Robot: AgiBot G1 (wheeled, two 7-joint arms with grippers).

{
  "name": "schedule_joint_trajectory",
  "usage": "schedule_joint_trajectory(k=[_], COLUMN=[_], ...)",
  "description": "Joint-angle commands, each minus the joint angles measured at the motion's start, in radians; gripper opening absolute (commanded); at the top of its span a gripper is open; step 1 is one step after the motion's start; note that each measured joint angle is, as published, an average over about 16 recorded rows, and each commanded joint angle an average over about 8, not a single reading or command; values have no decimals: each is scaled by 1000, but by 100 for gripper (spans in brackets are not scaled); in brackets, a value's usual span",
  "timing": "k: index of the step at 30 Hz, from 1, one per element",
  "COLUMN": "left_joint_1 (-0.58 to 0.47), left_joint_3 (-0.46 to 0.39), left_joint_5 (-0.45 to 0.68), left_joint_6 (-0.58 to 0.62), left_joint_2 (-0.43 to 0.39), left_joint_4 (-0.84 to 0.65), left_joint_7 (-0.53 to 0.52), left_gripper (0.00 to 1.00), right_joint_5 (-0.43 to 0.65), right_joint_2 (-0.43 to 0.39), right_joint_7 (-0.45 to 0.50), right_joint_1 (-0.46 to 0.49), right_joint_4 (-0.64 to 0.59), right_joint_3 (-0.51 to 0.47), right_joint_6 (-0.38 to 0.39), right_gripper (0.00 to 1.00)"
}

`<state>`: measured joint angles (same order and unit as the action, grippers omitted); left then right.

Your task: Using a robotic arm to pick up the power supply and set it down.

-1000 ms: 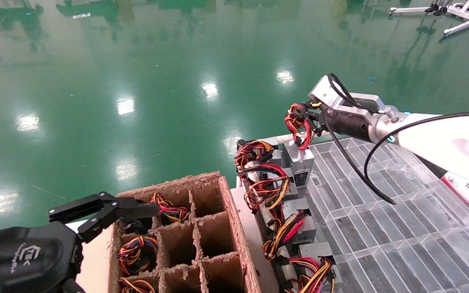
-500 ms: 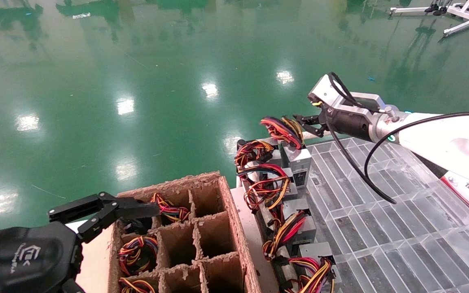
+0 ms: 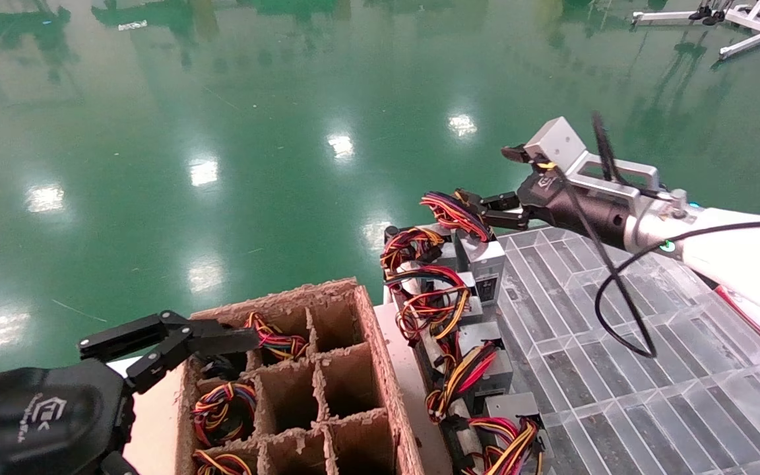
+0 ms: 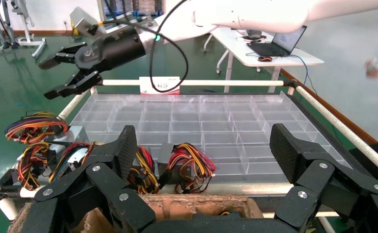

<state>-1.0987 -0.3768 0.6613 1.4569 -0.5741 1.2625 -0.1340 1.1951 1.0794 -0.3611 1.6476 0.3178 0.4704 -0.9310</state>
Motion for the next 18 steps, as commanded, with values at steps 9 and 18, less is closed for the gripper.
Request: schedule_joint_trajectory(k=[9,18], left_joint_1=[0,0], left_joint_3=[0,0], left_joint_5=[0,0], left_joint_6=[0,0], left_joint_2=[0,0], left_joint_4=[0,0], left_joint_7=[0,0], left_gripper=[100,100], right_joint_5=[-103,-186], right_joint_2=[-104,-187], right_joint_7=[122,219], right_joint_1=[-127,-229], right_joint_4=[215,386], right_joint_3=[-42,-76], right_joint_6=[-125,-226], right_gripper=[100,100])
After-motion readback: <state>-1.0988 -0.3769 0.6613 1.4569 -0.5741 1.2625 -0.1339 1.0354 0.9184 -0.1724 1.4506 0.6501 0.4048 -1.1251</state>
